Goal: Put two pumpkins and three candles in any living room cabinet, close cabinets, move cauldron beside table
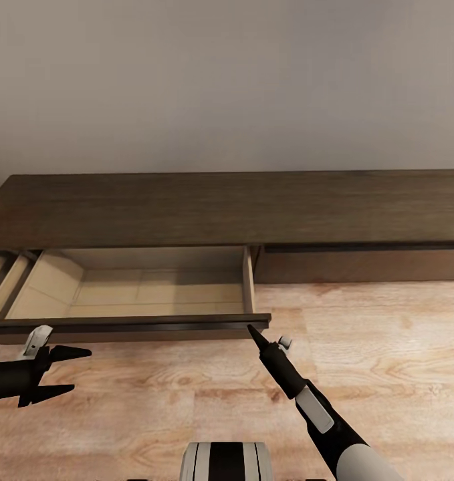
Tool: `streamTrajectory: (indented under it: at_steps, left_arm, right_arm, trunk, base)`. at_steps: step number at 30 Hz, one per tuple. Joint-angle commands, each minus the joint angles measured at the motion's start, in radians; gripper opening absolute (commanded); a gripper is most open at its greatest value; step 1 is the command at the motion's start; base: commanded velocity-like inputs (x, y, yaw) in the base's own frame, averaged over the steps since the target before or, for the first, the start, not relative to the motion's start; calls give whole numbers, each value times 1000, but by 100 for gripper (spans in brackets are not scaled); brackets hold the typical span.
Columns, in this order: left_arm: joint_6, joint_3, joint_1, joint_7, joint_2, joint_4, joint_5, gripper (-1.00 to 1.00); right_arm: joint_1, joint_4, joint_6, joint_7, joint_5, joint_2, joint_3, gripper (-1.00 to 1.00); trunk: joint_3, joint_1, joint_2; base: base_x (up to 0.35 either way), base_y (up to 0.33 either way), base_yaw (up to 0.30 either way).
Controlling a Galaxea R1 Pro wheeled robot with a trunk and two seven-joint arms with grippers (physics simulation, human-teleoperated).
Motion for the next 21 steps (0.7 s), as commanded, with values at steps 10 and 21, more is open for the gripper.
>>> streamTrajectory:
  at_steps: [10, 21]
  left_arm:
    - [0, -2, -2, 9, 1, 0, 11, 100]
    - [-1, -2, -2, 9, 1, 0, 11, 100]
  right_arm:
    - [-1, -3, 16, 14, -12, 0, 10, -100]
    - [-1, -3, 15, 12, -12, 1, 10, -100]
  trunk:
    - [0, 0, 0]
    - [0, 0, 0]
  base:
    - [-56, 0, 0]
    - [-1, 0, 0]
